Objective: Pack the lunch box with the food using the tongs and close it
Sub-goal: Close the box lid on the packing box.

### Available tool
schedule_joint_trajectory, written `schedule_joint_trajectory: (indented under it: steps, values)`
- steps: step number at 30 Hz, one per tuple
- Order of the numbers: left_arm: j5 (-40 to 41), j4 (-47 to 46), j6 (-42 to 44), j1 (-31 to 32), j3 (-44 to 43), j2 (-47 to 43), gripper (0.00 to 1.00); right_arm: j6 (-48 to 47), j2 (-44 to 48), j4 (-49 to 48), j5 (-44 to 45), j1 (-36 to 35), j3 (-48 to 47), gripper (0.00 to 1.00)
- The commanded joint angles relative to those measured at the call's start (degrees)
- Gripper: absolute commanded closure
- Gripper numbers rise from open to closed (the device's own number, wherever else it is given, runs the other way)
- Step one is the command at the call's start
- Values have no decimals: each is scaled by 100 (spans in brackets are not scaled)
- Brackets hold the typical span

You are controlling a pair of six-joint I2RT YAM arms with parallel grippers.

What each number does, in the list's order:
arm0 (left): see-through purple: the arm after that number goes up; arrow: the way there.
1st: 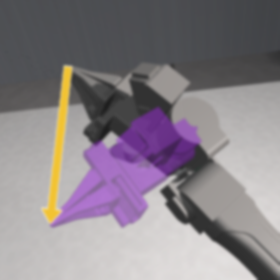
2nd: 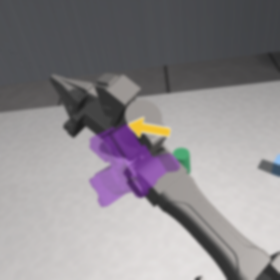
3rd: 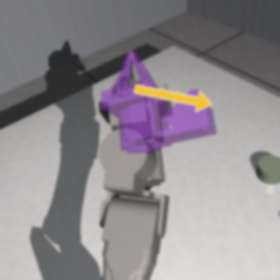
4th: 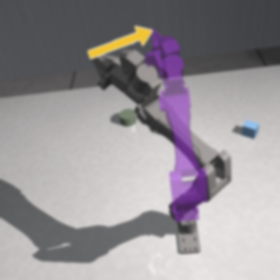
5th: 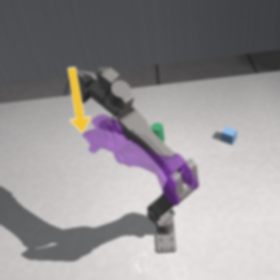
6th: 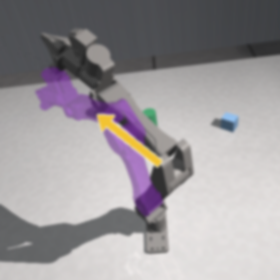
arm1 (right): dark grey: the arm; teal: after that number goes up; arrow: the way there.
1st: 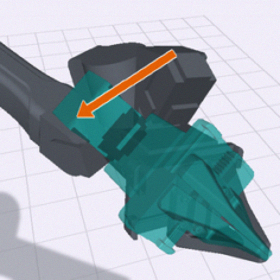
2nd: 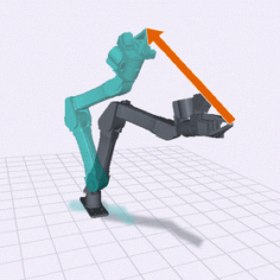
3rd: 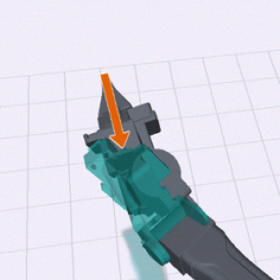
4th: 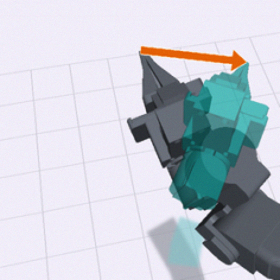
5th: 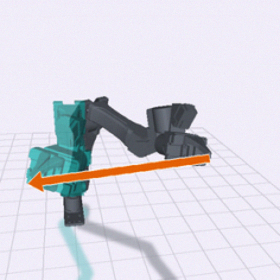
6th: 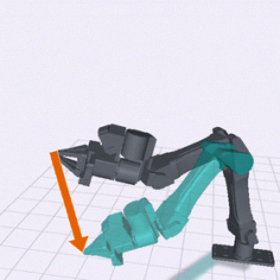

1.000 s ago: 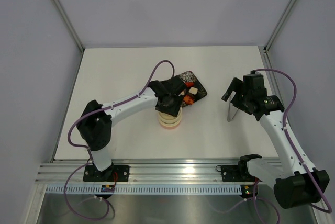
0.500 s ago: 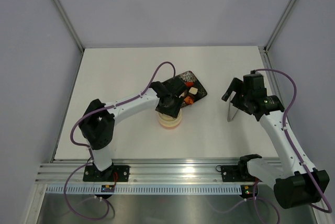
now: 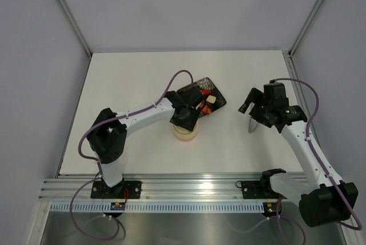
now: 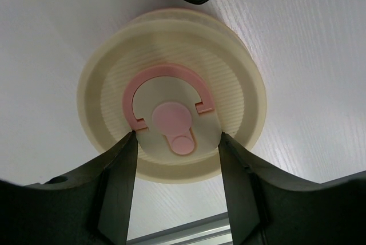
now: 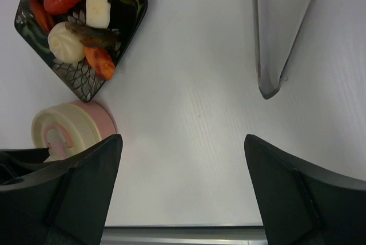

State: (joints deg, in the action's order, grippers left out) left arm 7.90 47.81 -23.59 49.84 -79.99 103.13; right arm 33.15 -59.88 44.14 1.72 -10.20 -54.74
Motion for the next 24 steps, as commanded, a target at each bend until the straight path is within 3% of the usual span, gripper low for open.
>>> schedule_joint_trajectory:
  steps: [1, 10, 15, 24]
  values:
    - [-122, -141, 250, 17, 71, 14, 100, 209, -41, -484, -698, -123, 261, 5]
    - [-324, -290, 549, 17, 176, 23, 100, 1377, -533, -1890, -1112, -1563, 1219, 6]
    - [-456, -264, 716, 17, 273, 14, 100, 1905, -630, -2681, -1437, -1714, 1712, 6]
    - [-929, -448, 716, 17, 563, -56, 100, 2170, -543, -3017, -1631, -1767, 2029, 7]
